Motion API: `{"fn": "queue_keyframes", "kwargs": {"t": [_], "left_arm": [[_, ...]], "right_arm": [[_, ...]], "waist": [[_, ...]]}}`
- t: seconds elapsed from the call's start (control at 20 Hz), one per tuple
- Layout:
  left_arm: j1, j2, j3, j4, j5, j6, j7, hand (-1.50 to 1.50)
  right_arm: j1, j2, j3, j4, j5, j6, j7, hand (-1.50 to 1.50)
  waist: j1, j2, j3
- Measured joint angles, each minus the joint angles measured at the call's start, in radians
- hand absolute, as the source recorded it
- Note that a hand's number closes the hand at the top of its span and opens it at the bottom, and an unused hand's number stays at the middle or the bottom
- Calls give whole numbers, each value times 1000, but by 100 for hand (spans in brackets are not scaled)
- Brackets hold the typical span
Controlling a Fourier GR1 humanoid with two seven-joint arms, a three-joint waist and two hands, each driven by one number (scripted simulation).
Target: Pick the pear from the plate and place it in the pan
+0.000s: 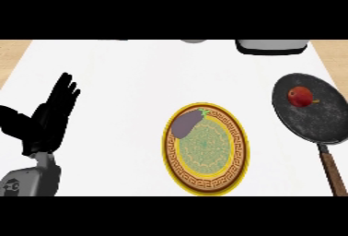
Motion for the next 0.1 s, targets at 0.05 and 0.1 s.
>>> {"fn": "queue_keyframes", "kwargs": {"t": [0.05,0.1], "left_arm": [[6,-6,-4,1,-4,2,-7,0],[5,-13,-10,9,-6,1,-17,0]], "right_arm": [[17,9,9,-23,-11,-2,3,-150],[29,12,16,-24,-18,-11,-5,-150]], "waist": [[1,0,0],[2,0,0]]}}
